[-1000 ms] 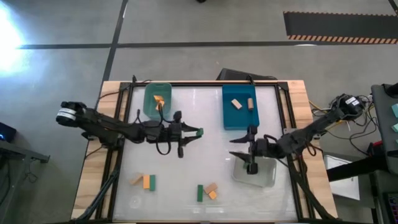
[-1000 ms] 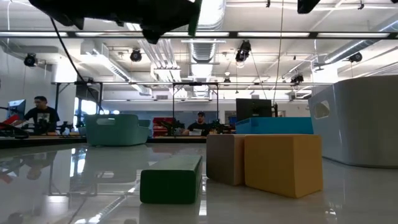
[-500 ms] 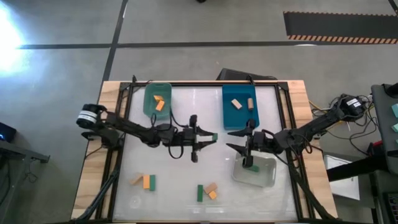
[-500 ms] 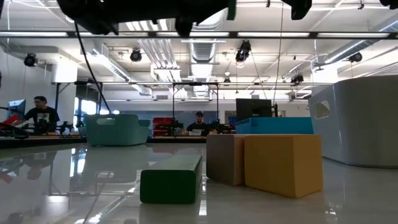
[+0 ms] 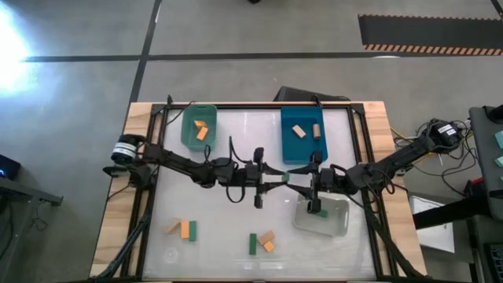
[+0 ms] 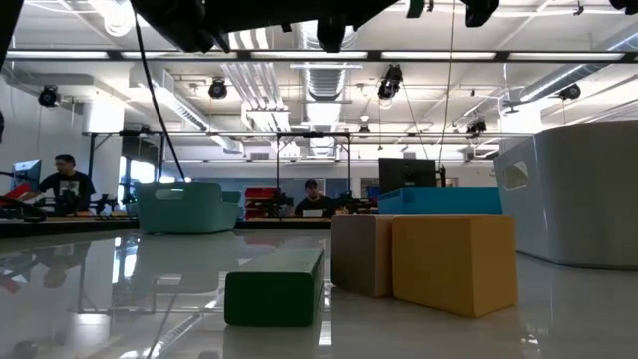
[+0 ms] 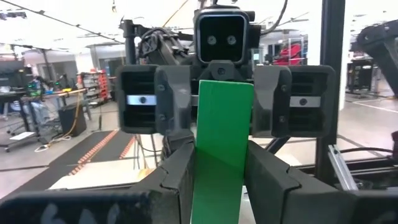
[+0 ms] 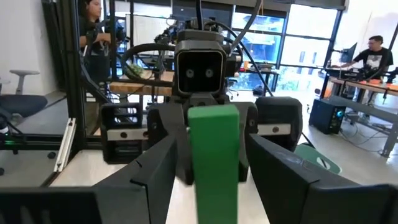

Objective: Sort & place blocks by color
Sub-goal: Put the green wooden block into the gray bin

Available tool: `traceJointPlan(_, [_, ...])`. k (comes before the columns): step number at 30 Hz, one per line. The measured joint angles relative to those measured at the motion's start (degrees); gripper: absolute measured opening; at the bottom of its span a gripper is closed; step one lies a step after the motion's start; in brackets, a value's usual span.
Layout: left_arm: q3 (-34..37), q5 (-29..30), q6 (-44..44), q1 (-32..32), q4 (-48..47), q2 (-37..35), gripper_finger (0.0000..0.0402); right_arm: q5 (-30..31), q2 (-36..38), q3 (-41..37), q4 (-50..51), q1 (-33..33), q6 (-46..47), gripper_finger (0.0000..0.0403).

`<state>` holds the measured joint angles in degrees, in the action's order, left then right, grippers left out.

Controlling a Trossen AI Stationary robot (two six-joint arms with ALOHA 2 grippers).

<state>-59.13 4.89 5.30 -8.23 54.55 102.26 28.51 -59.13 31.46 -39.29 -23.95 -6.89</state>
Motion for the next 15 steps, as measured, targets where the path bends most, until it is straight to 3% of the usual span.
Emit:
traceJointPlan(10, [-2.14, -0.26, -0.39, 0.00, 0.10, 2.28, 0.0094, 0.00, 0.00, 0.02, 0.00, 0.01, -0.75, 0.0186])
traceJointPlan(15, [-2.14, -0.26, -0.41, 0.00, -0.03, 2.27, 0.0094, 0.01, 0.00, 0.02, 0.00, 0.01, -1.38, 0.0154])
